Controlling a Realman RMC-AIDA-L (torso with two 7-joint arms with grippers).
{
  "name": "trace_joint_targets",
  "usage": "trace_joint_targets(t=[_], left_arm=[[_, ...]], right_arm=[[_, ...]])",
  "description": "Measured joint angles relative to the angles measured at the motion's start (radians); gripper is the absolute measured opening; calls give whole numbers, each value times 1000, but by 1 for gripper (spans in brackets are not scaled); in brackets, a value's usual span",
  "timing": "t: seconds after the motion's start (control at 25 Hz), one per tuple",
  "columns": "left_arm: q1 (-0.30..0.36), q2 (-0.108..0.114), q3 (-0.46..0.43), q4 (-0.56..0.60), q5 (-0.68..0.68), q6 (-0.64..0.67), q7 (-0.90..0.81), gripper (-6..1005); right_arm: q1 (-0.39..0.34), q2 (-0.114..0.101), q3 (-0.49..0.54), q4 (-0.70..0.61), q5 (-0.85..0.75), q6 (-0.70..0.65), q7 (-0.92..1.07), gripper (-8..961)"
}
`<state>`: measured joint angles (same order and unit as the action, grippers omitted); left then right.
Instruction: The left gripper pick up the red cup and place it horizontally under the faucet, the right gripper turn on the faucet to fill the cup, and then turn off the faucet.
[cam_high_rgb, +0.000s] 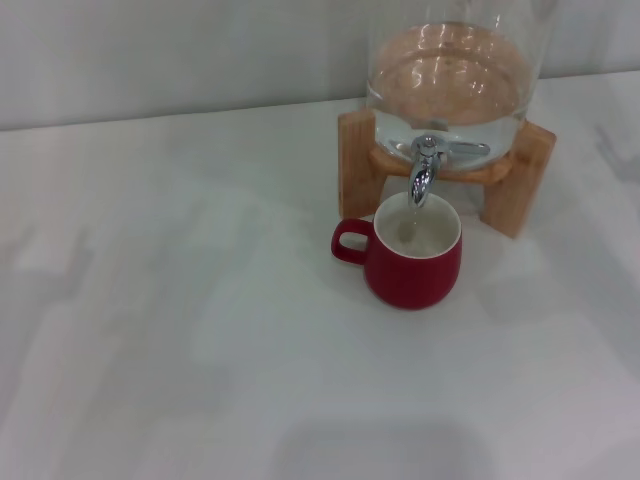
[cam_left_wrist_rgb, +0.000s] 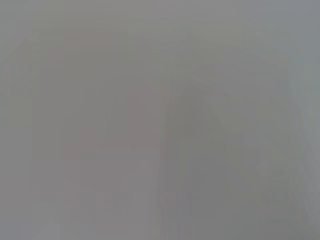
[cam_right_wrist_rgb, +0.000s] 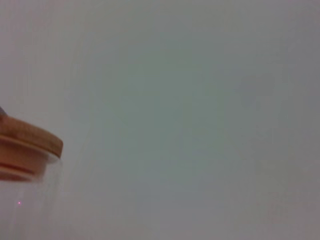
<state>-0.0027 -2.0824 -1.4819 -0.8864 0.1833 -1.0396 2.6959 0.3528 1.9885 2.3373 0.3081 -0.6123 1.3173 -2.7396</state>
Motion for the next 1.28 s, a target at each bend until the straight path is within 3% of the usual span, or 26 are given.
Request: trace_joint_targets(t=[0.16, 0.6, 0.88, 1.28], left_arm=[[-22, -2, -86, 58, -25, -23, -1, 607], [-70, 1, -185, 148, -86, -113, 3, 857], [-114, 4, -234, 233, -86, -124, 3, 853], [-117, 4, -245, 240, -81, -126, 1, 853]], right_arm=[[-13, 6, 0, -1, 2, 51, 7, 667], [-84, 15, -46, -50, -6, 272, 41, 667], [-99, 12, -198, -45, -7, 302, 41, 667], [-115, 0, -358, -40, -12, 335, 46, 657]])
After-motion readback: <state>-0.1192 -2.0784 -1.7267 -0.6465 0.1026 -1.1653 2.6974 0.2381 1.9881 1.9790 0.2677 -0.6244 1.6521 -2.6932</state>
